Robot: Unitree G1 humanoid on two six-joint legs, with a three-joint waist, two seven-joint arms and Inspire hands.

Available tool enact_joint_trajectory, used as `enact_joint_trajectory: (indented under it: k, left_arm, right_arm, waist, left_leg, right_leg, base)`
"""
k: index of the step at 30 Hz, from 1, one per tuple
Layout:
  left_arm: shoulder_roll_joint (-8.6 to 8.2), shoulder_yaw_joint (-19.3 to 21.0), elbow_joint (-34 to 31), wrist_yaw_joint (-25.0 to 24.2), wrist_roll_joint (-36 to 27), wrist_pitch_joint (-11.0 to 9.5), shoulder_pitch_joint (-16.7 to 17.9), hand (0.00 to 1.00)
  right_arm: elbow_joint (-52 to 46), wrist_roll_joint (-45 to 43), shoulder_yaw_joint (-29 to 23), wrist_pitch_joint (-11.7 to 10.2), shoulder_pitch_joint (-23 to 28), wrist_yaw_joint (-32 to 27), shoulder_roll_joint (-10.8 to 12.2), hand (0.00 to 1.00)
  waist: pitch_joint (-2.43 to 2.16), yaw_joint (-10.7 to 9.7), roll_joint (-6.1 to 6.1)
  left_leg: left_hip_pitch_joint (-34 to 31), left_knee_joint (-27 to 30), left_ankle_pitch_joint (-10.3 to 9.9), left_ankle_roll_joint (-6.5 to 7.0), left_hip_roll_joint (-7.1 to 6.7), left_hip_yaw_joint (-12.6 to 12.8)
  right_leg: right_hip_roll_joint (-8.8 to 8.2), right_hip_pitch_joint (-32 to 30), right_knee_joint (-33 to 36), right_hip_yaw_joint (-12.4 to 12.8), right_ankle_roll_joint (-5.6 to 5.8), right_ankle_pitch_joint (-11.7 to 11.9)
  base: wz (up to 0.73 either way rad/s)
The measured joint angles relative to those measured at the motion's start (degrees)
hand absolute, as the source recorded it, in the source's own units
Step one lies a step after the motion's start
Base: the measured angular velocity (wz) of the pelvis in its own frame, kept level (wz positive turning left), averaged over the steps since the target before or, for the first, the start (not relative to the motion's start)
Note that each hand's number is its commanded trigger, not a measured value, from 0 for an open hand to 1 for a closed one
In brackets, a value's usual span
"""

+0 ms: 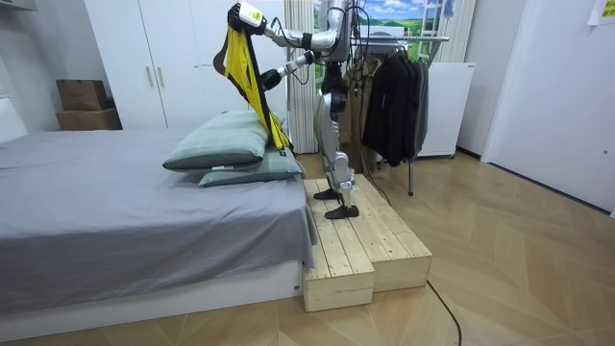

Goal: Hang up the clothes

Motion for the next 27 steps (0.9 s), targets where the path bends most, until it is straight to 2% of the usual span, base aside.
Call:
enact_joint_trajectory:
  k: [8,14,18,27]
  left_arm:
    - [0.01,0.03,-0.21,-0.32,0.59,0.47,-0.19,1.00]
    - [0.01,0.02,-0.38,-0.40,0.76,0.77,-2.56,1.00]
    - [-0.01,-0.02,-0.59,-0.66,2.85,0.79,-2.87,1.00]
    - [-0.31,-0.24,-2.21,-3.05,4.57,1.13,-3.08,1.00]
  right_arm:
    - [0.04,0.26,0.40,0.00,-0.86,0.54,0.18,0.00]
    - [0.32,0.29,1.97,0.00,-0.89,0.64,0.17,0.00]
    - [0.30,0.28,2.10,0.00,-1.04,0.82,0.17,0.00]
    - [0.35,0.47,3.77,-0.04,-3.39,1.22,0.30,0.00]
  waist:
    - [0.00,0.46,0.00]
    - [-0.01,0.71,0.01]
    - [-0.03,0.69,0.04]
    - [-0.03,0.69,0.33]
  left_leg:
    - [-0.03,0.03,0.00,0.00,-0.02,-0.06]
    - [0.04,0.08,0.00,0.00,-0.01,-0.11]
    - [0.02,0.11,0.00,0.00,-0.01,-0.14]
    - [0.39,0.14,0.00,0.00,-0.03,-0.07]
  right_leg:
    - [-0.04,0.08,-0.05,-0.12,0.00,0.00]
    - [-0.03,0.08,-0.04,0.03,0.00,0.00]
    - [-0.04,0.06,-0.03,0.02,0.00,0.00]
    - [-0.04,0.38,0.04,-0.01,-0.01,0.01]
  base:
    - [0.00]
    - [0.00]
    - [0.00]
    - [0.00]
